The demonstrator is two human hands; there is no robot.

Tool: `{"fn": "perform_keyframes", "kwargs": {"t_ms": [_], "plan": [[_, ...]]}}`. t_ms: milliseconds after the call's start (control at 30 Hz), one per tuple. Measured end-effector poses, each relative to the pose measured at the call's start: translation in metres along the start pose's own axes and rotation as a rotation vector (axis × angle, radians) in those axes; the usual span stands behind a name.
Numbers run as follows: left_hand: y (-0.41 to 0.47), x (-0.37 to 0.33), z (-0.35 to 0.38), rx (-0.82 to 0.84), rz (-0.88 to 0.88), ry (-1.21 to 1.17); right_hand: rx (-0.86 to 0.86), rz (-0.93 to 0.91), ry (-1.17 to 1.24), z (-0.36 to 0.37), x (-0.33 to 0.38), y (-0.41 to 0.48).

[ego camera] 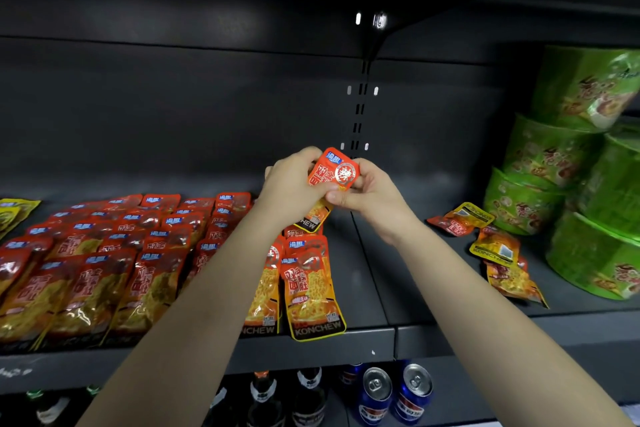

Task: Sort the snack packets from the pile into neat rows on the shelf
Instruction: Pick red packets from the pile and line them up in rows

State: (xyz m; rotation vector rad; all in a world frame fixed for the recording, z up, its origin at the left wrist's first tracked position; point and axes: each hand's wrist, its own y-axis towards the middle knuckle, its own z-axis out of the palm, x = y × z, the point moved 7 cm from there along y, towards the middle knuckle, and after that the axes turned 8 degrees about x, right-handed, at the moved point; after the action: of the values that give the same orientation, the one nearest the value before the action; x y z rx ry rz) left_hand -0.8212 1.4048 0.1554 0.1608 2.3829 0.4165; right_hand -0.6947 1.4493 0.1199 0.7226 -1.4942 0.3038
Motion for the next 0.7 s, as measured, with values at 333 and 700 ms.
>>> {"fn": "perform_keyframes", "kwargs": {"t_ms": [333,700], "plan": [[0.014,0.007,0.006,-0.016,0.003,0.06,-0.122,0.025,-0.082,-0.034,0.001,0.013],[0.014,0.036,0.01,0.016,-0.036,0.494,-0.167,0.246,-0.29,-0.057,-0.044,0.024]]}}
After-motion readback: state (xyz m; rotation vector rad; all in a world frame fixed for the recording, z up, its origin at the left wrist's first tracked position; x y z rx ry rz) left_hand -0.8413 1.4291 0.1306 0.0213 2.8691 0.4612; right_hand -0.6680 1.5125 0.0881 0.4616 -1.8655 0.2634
